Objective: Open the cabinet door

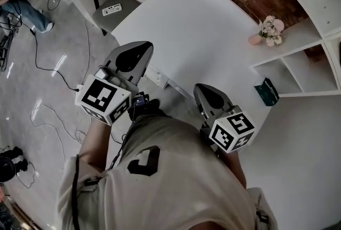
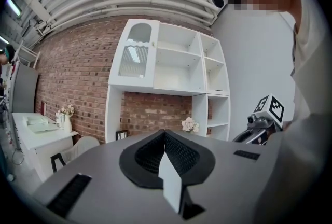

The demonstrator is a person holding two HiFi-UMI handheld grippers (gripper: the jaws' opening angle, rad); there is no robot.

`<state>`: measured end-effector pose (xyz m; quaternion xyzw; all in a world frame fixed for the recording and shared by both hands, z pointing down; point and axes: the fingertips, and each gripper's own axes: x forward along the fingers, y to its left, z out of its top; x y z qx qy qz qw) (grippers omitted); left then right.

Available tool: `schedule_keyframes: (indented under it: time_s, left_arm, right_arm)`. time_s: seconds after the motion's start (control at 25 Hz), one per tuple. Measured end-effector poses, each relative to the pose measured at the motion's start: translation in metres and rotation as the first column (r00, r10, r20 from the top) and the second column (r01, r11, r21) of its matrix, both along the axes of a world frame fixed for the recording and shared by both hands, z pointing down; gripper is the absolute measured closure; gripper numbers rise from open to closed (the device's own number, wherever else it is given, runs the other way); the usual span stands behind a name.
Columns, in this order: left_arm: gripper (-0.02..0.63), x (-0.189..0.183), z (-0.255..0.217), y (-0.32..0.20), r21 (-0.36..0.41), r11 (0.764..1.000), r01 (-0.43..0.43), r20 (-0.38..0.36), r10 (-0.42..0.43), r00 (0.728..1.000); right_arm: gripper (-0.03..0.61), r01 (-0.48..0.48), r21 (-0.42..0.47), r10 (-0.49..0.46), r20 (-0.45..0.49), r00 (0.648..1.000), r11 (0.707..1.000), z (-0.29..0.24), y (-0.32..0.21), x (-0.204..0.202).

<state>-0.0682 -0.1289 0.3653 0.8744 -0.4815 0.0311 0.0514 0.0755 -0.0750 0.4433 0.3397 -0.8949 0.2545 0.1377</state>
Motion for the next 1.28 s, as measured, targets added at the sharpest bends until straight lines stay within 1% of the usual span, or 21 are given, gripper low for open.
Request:
schedule_keyframes:
  time_s: [0.12, 0.2, 0.32, 0.48, 0.72, 0.84, 1.04, 1.16, 1.28]
  left_arm:
    - [0.597, -0.022, 0.003, -0.01, -0.004, 1.0, 0.012, -0.015, -0.012, 1.0]
    - [0.597, -0.032, 0.005, -0.017, -0.01, 1.0, 0.003, -0.023, -0.003, 1.0]
    - [0.597, -0.033, 0.009, -0.025, -0.013, 0.999, -0.036, -0.01, 0.036, 0.999]
    - [0.597, -0.029, 0.008, -0.03, 0.026, 0.996, -0.09, 0.035, 0.089, 0.995]
    - [0.597, -0.046, 0.006, -0.046, 0.03, 0.991, -0.129, -0.003, 0.129, 0.992]
    - [0.595, -0.044, 0.003, -0.051, 0.048, 0.985, -0.164, -0.006, 0.164, 0.986]
    - [0.595, -0.031, 0.006, -0.054, 0.038, 0.972, -0.233, -0.011, 0.233, 0.972]
    - [0.597, -0.027, 0.006, -0.064, 0.037, 0.971, -0.238, -0.016, 0.239, 0.971]
    - [0.597, -0.02, 0.002, -0.077, 0.04, 0.973, -0.227, -0.027, 0.229, 0.973]
  right_arm:
    - [0.555, 0.008, -0.01, -0.008, -0.036, 0.999, 1.0, 0.001, -0.008, -0.018]
    - [0.555, 0.004, -0.014, -0.005, -0.047, 0.999, 1.0, 0.0, -0.015, -0.027]
    - [0.555, 0.001, -0.015, -0.002, -0.056, 0.998, 1.0, 0.002, -0.023, -0.041]
    - [0.555, 0.008, -0.006, -0.008, -0.066, 0.998, 1.0, 0.004, -0.031, -0.059]
    - [0.555, -0.01, 0.004, 0.01, -0.071, 0.997, 1.0, 0.005, -0.045, -0.081]
    - [0.557, -0.01, 0.0, 0.01, -0.079, 0.997, 1.0, 0.011, -0.046, -0.09]
    - [0.555, -0.043, -0.028, 0.041, -0.062, 0.997, 0.999, 0.02, -0.047, -0.089]
    - [0.555, -0.053, -0.026, 0.051, -0.055, 0.997, 0.998, 0.021, -0.058, -0.083]
    - [0.555, -0.04, -0.019, 0.039, -0.051, 0.998, 0.999, 0.021, -0.07, -0.075]
